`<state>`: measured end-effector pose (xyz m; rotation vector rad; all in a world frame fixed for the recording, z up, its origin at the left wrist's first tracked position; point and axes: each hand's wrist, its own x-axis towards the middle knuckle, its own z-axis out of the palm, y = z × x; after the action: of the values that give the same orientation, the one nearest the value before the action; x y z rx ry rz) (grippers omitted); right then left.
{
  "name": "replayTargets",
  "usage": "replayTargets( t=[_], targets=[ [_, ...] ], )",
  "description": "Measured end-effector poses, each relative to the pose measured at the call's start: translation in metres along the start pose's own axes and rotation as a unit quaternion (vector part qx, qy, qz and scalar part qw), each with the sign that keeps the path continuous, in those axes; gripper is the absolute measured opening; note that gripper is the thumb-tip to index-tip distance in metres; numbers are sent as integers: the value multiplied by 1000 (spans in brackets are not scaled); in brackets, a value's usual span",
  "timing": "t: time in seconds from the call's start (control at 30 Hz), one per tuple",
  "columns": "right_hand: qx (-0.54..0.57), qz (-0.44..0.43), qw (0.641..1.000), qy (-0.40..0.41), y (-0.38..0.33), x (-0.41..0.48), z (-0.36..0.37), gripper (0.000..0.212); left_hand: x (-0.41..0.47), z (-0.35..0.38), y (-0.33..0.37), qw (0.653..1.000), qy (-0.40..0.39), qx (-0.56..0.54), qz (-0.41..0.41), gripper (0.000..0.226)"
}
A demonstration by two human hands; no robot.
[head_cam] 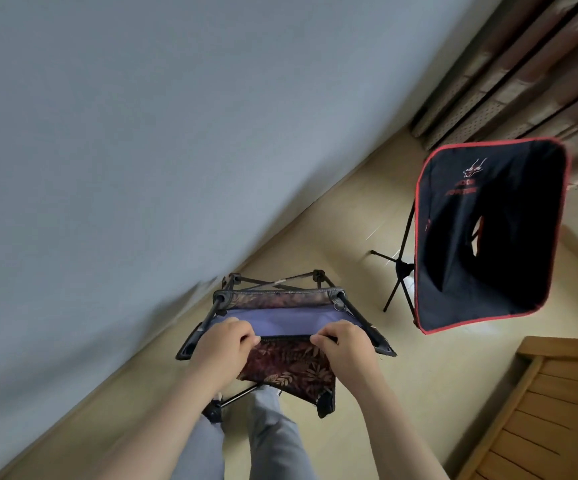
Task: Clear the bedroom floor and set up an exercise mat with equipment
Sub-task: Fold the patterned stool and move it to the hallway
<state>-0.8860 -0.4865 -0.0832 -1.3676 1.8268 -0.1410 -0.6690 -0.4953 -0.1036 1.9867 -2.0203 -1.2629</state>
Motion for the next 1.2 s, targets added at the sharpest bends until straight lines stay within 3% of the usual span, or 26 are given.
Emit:
replayTargets(
  t=[0.2,0.33,0.6,0.97,1.2],
  targets=[
    [26,-50,993,100,-26,-64,-36,26,-56,-42,30,989,93,-30,112,22],
    [15,-89,978,187,-56,-103,-50,12,-82,-77,42,976,139,-27,165,19],
    [17,-150,940,305,-87,-167,-85,11,-136,-127,82,941,221,3,256,17],
    [77,-238,911,327,-48,-207,-147,11,-191,-117,164,911,307,51,272,17],
    [65,-317,901,288,4,-225,-187,11,-241,-57,209,915,351,34,195,18]
  ],
)
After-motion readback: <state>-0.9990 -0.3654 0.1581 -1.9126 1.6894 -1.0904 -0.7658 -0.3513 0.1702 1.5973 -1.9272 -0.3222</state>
